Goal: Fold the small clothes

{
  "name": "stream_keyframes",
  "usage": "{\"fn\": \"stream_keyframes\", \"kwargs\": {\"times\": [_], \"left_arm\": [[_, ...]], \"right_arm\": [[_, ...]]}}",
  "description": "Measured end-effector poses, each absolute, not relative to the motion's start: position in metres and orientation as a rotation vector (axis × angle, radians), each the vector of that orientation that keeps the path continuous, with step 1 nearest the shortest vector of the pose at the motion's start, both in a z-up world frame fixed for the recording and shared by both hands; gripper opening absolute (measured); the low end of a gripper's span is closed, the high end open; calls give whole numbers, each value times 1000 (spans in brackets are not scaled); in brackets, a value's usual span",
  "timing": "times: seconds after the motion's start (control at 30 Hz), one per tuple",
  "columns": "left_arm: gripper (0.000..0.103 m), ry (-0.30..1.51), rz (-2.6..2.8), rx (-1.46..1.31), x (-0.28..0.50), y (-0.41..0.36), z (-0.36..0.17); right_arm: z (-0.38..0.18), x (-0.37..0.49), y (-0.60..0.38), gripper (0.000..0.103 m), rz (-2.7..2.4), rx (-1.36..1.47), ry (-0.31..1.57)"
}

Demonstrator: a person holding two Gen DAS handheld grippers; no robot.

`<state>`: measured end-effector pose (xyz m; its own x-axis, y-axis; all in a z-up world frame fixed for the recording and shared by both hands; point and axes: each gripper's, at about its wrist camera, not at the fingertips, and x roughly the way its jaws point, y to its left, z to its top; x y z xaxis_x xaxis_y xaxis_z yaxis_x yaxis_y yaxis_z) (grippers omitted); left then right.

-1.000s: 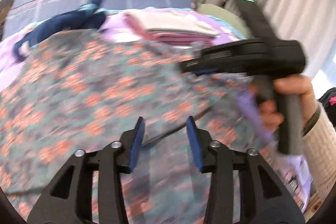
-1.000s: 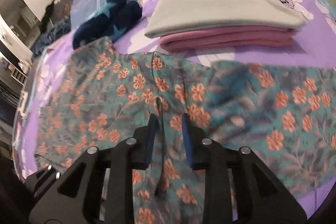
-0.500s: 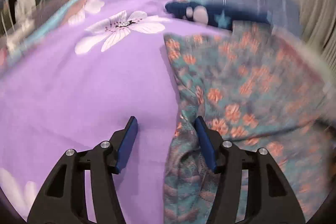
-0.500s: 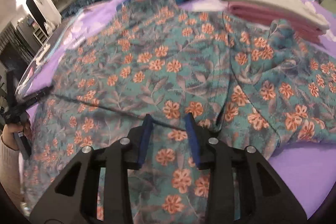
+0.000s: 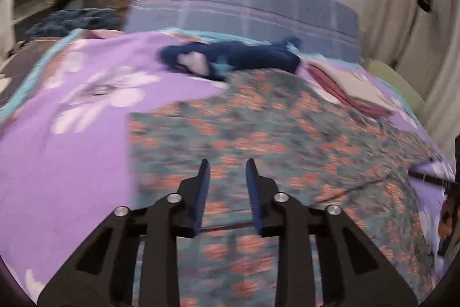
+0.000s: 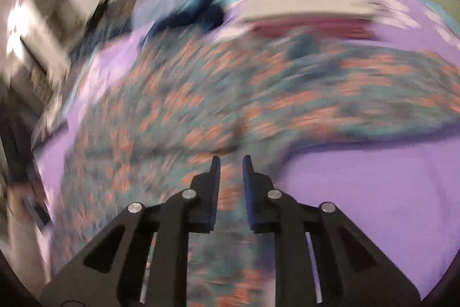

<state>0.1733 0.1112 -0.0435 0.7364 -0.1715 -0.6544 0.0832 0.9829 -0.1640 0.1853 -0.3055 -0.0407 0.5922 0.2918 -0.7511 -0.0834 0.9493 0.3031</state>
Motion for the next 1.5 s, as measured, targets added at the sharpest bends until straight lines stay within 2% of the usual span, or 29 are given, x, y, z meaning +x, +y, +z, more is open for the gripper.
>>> {"fn": "stream_keyframes", "kwargs": {"times": [0.17, 0.33, 0.4, 0.43, 0.53, 0.63, 0.7, 0.77, 0.83, 0.9, 0.97, 1.17, 1.33, 1.5], "left_arm": [[27, 889, -162, -105, 205, 76, -102], [34, 879, -208, -155, 206, 84, -101], [37, 883, -214, -153, 207, 81, -102], [38, 882, -212, -136, 207, 78, -103], [45, 883, -184, -35, 204, 60, -102], [46, 879, -139, 65, 203, 46, -101], [46, 876, -131, 83, 202, 45, -101], [46, 877, -134, 72, 203, 46, -101], [46, 878, -142, 54, 203, 48, -101], [46, 877, -146, 46, 203, 49, -101], [46, 877, -144, 51, 203, 48, -101], [47, 872, -159, 23, 202, 54, -100], [51, 868, -199, -37, 202, 61, -101], [60, 865, -235, -57, 203, 61, -101]], "right_arm": [[-28, 171, -421, 17, -70, 459, 816], [-36, 132, -544, 24, -332, 737, 709], [-43, 122, -578, 24, -377, 842, 661], [-47, 120, -593, 26, -354, 915, 630], [-54, 127, -611, 43, -324, 1025, 584], [-55, 141, -618, 44, -370, 1049, 571], [-54, 151, -622, 35, -410, 1039, 570], [-53, 162, -628, 6, -470, 1014, 599], [-53, 163, -627, 5, -456, 1053, 608], [-45, 169, -603, 5, -384, 1046, 590], [-26, 190, -546, 5, -224, 898, 619], [3, 238, -321, 4, 320, 554, 723], [-35, 243, -175, 5, 536, 311, 864], [-80, 231, -144, 10, 513, 215, 992]]}}
